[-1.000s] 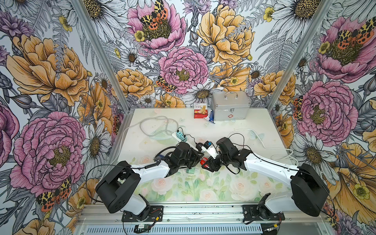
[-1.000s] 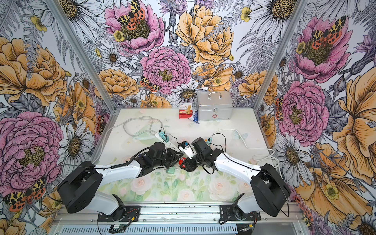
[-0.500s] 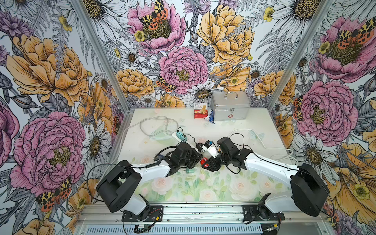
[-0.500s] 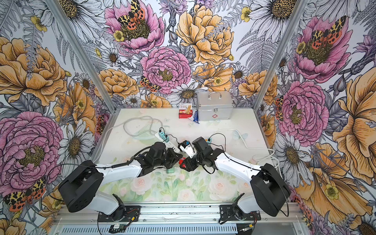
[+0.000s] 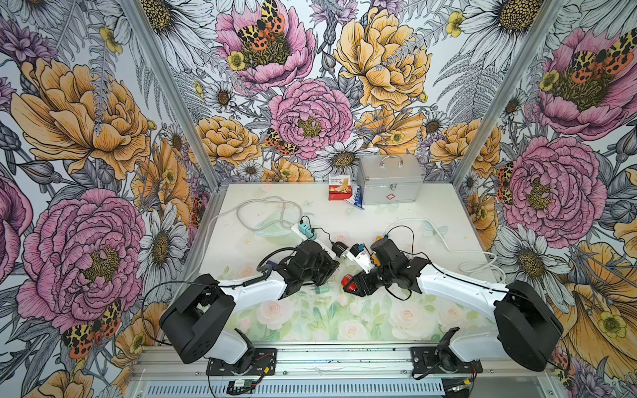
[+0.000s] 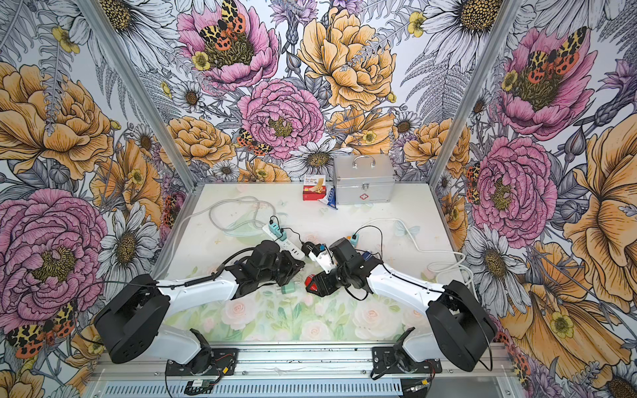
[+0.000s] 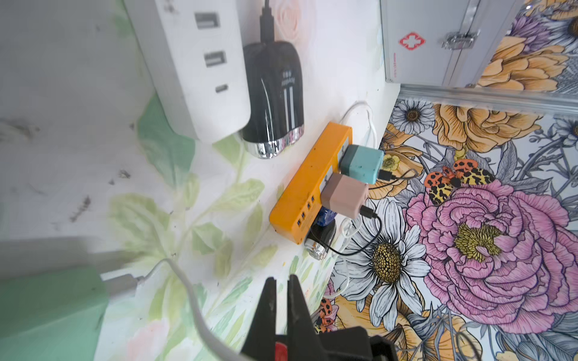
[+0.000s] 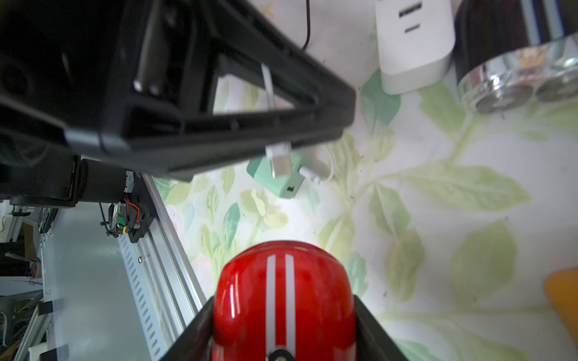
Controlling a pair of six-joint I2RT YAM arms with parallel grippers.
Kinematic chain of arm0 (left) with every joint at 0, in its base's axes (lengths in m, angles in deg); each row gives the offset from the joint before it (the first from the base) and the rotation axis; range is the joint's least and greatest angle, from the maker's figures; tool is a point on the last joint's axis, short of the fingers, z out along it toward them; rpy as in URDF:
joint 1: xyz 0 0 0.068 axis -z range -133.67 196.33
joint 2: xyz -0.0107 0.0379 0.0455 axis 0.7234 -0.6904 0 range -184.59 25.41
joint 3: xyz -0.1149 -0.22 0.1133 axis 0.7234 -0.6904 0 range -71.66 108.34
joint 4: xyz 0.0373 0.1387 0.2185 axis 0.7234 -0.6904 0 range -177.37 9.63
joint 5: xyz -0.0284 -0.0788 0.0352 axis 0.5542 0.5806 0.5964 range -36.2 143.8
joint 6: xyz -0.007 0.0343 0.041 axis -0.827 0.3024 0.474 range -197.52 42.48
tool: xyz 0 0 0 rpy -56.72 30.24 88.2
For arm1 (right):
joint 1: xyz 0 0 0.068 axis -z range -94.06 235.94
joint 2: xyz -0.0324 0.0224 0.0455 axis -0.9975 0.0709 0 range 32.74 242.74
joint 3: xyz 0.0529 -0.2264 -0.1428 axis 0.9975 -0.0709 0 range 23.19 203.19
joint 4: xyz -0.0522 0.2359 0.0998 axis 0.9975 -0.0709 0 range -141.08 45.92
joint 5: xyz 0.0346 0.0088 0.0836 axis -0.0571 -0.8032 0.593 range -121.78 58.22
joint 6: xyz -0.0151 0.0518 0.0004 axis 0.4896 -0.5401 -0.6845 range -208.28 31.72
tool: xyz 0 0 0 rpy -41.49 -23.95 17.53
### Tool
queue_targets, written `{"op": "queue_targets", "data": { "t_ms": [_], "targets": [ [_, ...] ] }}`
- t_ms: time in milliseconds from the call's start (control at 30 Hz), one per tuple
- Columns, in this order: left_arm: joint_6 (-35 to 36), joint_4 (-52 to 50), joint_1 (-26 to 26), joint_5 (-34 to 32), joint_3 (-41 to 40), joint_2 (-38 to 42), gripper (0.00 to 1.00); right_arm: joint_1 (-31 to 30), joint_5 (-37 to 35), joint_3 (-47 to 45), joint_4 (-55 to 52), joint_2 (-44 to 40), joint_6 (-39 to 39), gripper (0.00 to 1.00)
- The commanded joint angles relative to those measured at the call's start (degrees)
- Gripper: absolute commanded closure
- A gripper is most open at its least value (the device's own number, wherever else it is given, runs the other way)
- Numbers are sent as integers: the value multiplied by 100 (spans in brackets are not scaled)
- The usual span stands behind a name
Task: Unplug the electric shaver
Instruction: Remove the charging cable from the electric shaver, then place the charging cable at the center of the board.
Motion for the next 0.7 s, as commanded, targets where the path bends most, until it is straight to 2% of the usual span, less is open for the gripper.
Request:
{"op": "queue_targets", "data": {
  "t_ms": [0, 200, 367, 467, 667],
  "targets": [
    [156, -90, -71, -305, 137, 55, 100, 11, 113, -84, -206, -289, -138, 67],
    [526, -222, -53, 31, 327, -115, 100, 20, -185, -59, -415, -512, -88, 67],
    [1451, -1287, -30, 306, 565, -35, 99, 111, -549, 273, -561, -664, 143, 67],
    [1925, -1855, -27, 368, 696, 66, 90, 236, -788, 540, -712, -643, 293, 67],
    [2267, -2032, 19, 495, 751, 35, 73, 517, -1427, 1064, -833, -571, 440, 68]
  ]
}}
